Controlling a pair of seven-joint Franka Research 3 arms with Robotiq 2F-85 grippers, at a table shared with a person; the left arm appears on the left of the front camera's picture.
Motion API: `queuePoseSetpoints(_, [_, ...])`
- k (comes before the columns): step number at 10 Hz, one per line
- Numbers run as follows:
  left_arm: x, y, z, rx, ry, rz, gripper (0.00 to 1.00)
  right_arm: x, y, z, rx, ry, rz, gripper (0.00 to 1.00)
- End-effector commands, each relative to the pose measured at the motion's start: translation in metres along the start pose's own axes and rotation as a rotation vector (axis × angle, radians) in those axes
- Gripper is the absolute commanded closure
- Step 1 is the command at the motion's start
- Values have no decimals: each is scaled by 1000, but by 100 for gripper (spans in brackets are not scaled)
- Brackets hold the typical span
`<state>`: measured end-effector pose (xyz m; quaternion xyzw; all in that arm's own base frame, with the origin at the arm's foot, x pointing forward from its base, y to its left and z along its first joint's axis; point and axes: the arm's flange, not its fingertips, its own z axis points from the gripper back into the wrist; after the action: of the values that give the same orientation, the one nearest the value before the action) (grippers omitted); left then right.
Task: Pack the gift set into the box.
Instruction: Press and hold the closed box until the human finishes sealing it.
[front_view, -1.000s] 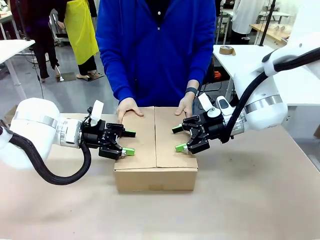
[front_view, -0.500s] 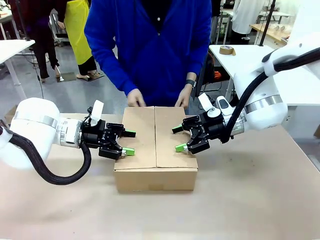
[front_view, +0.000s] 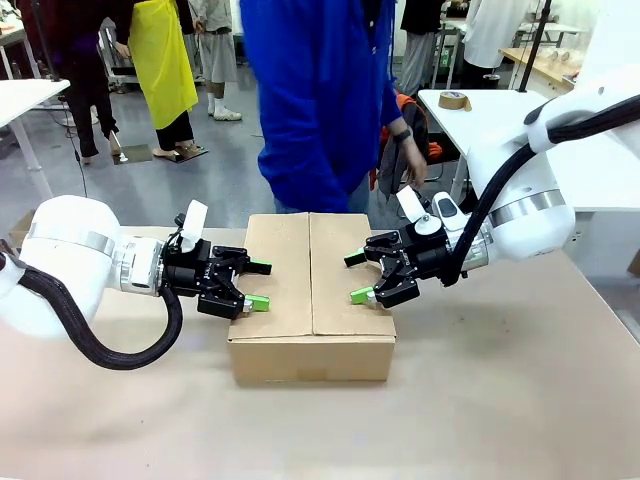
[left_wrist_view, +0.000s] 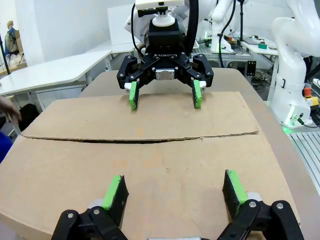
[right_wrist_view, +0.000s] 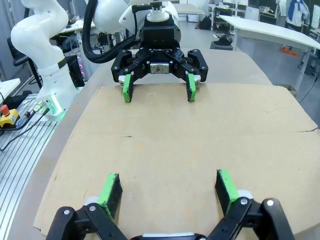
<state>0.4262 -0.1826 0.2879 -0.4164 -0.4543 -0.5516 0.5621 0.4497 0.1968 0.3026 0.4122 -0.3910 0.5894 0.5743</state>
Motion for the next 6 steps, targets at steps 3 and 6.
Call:
queuePoseSetpoints(3, [-3,-1,0,-3,7,-13,0,0,1,-1,-1,3,9,0])
queuePoseSetpoints(6, [-3,-1,0,-3,7,-13,0,0,1,-1,-1,3,9,0])
